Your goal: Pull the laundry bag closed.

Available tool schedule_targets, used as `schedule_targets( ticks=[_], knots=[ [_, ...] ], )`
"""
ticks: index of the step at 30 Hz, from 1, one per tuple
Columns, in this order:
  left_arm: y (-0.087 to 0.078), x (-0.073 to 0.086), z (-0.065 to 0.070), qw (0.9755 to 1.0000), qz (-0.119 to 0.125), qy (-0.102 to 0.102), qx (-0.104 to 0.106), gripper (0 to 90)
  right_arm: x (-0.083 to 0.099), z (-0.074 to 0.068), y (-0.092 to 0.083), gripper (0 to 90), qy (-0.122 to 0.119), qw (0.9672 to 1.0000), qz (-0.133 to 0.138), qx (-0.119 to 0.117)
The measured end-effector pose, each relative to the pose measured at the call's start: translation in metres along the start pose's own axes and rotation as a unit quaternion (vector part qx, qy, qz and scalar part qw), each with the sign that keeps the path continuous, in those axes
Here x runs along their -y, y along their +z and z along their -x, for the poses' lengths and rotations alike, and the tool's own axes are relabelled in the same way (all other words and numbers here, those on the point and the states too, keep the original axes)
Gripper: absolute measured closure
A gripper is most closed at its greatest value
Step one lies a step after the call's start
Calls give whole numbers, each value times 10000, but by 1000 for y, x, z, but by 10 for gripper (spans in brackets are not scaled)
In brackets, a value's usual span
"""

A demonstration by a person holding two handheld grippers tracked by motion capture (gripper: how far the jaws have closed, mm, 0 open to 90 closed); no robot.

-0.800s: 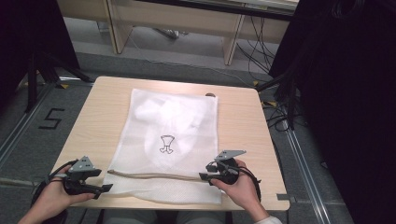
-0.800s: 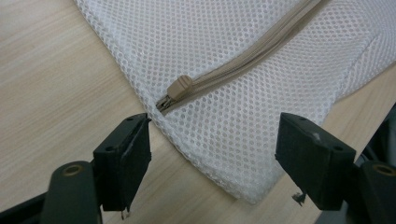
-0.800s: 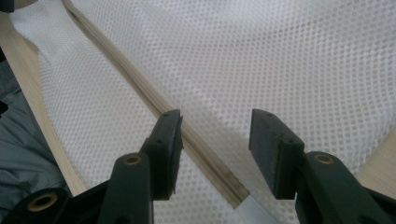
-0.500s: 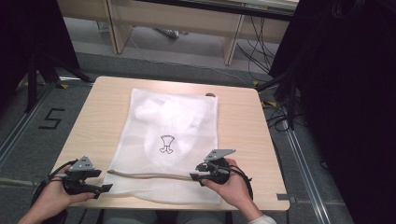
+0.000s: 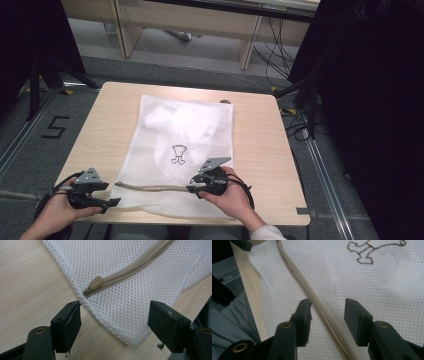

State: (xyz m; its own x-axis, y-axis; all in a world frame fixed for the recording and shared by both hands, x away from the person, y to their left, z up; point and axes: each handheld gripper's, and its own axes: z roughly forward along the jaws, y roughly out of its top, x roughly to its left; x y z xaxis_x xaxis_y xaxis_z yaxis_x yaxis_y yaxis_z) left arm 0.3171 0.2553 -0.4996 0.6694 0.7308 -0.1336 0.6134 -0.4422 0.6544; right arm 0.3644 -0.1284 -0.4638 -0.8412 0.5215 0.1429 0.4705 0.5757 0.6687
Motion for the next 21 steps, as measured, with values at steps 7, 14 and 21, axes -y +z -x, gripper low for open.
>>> schedule_targets(
  ticks=[7, 14, 21],
  knots=[
    [-1, 0, 0, 10000, 25, 45, 53, 260, -20, -14, 17, 614, -291, 9995, 84, -98],
    [1, 0, 0, 10000, 4, -14, 52, 259, -39, -23, 31, 603, -490, 9986, 83, -162],
    [0, 0, -1, 10000, 3, 54, 77, 259, -53, -34, 48, 592, -606, 9978, 52, -256]
  ],
)
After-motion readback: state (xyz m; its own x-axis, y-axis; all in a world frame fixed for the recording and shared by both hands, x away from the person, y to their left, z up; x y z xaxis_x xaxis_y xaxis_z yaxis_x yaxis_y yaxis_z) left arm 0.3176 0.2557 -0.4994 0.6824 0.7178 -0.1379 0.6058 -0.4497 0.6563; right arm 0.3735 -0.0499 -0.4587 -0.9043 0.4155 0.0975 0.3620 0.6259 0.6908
